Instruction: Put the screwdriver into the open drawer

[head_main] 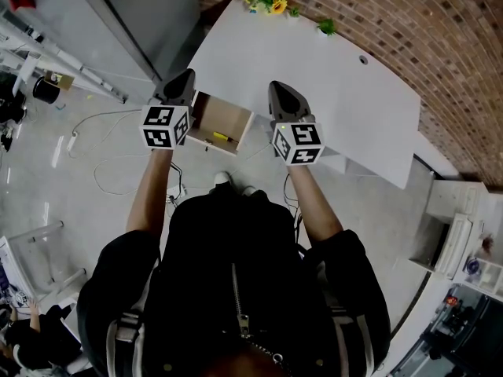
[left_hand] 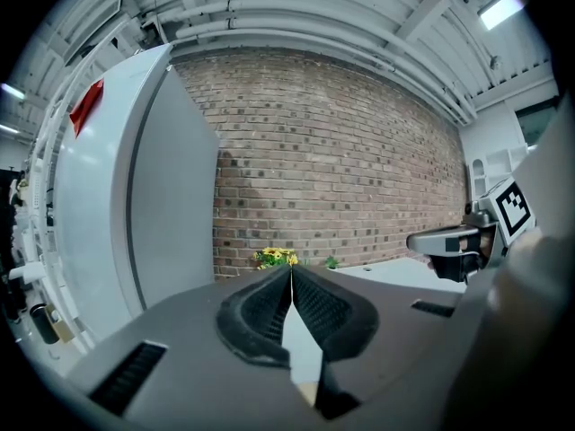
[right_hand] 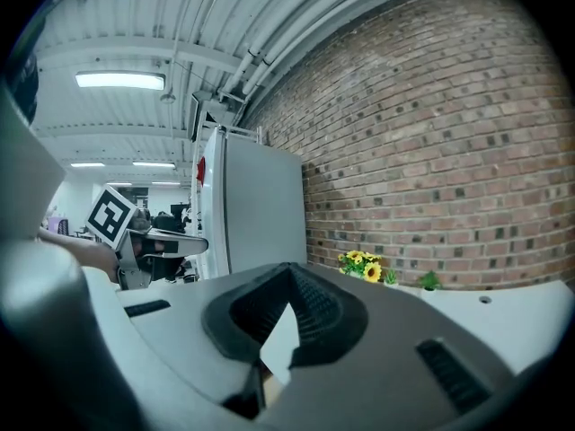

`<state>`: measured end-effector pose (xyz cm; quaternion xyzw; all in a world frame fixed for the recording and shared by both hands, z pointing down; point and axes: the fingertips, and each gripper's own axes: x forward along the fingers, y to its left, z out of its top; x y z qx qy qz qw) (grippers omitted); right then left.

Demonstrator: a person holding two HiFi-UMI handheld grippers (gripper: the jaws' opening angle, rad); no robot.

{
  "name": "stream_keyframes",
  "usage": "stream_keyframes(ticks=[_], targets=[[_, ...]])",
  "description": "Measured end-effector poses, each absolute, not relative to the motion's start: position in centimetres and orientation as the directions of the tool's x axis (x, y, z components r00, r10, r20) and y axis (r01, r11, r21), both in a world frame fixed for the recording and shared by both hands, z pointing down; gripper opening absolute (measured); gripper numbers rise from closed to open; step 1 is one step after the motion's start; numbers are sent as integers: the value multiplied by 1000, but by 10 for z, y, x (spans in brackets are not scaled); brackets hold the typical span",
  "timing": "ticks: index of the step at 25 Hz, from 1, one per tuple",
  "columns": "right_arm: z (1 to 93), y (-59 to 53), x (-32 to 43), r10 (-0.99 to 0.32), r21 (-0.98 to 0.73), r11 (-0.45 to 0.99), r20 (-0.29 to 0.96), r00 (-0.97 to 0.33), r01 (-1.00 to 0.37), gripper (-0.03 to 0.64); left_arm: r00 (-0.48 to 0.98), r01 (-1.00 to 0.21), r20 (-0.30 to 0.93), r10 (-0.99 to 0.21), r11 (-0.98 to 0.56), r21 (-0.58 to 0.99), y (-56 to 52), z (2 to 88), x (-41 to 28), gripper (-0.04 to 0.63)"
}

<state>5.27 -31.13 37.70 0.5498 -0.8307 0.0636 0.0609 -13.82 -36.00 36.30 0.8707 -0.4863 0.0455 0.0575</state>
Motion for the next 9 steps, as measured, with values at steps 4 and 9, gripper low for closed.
stream_keyframes(ticks=[4,9], targets=[[378,-310,51,-905,-41,387,172,-388,-921,6,525,-851,139,-840,-522,57,-358,366,-139,26],[378,-311,47,-904,-42,390,173,-391,-920,5,525,-851,147,-838,-522,63,-358,369,-142,26]])
